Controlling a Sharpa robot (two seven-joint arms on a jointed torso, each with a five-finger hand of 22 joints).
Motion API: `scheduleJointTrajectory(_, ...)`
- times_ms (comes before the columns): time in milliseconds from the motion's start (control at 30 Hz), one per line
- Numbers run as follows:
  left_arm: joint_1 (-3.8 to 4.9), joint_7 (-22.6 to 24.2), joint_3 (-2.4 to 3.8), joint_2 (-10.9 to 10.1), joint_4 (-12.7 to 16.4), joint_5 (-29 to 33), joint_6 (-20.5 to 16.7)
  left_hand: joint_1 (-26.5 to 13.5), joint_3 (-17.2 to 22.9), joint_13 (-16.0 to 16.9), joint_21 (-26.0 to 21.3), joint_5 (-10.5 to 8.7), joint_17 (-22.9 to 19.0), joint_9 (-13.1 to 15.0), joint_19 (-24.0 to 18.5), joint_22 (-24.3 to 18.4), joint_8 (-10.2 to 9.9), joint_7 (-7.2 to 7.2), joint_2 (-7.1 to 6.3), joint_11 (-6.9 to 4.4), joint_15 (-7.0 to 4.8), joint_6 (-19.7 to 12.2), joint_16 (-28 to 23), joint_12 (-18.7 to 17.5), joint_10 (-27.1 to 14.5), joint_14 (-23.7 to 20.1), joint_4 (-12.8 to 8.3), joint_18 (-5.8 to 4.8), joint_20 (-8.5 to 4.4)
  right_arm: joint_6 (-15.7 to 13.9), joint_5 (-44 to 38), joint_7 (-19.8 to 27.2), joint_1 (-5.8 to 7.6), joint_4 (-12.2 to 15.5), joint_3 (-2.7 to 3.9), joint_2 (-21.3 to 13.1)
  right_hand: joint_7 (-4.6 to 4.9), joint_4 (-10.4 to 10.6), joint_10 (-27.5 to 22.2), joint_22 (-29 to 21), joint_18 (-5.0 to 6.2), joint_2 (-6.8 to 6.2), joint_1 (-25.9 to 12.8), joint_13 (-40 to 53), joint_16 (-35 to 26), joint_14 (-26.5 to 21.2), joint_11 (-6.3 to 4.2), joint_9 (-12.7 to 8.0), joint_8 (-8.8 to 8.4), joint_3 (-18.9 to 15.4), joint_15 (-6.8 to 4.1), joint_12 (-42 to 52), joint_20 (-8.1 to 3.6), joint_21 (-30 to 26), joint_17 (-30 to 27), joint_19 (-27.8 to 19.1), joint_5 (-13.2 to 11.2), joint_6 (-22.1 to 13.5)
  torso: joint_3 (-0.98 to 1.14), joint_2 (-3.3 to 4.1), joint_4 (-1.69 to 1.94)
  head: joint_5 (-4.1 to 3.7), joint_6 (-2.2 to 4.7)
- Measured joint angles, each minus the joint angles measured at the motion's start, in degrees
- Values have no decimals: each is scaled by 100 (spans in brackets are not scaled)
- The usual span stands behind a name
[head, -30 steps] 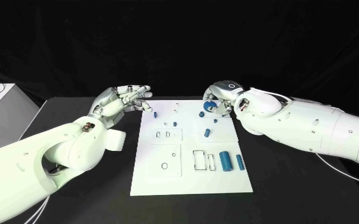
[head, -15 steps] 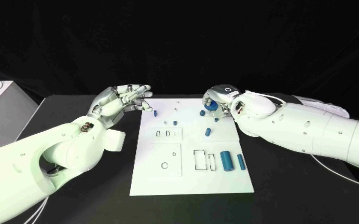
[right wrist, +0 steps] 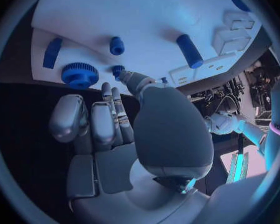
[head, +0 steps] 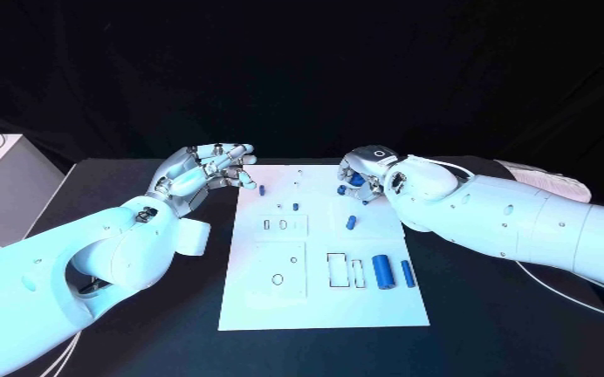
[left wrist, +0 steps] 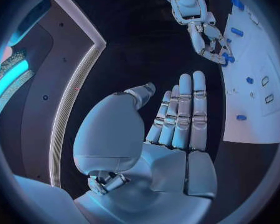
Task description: Assemble the parts on the task board
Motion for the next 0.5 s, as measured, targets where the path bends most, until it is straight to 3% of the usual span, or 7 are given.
scheduleJointTrajectory(500, 0, -19, 10, 0, 2, -5, -5, 0, 16, 0, 22, 0, 16, -1, -21, 17, 0, 0, 0, 0, 0, 0, -1, 0, 0, 0, -16, 0, 22, 49, 64, -3, -14, -69, 0, 84, -75, 45, 149, 124, 0, 62, -17, 61, 89, 0, -55, 73, 67, 112, 0, 0, 0, 88, 39, 0, 48, 93, 4, 48, -4, 38, -27)
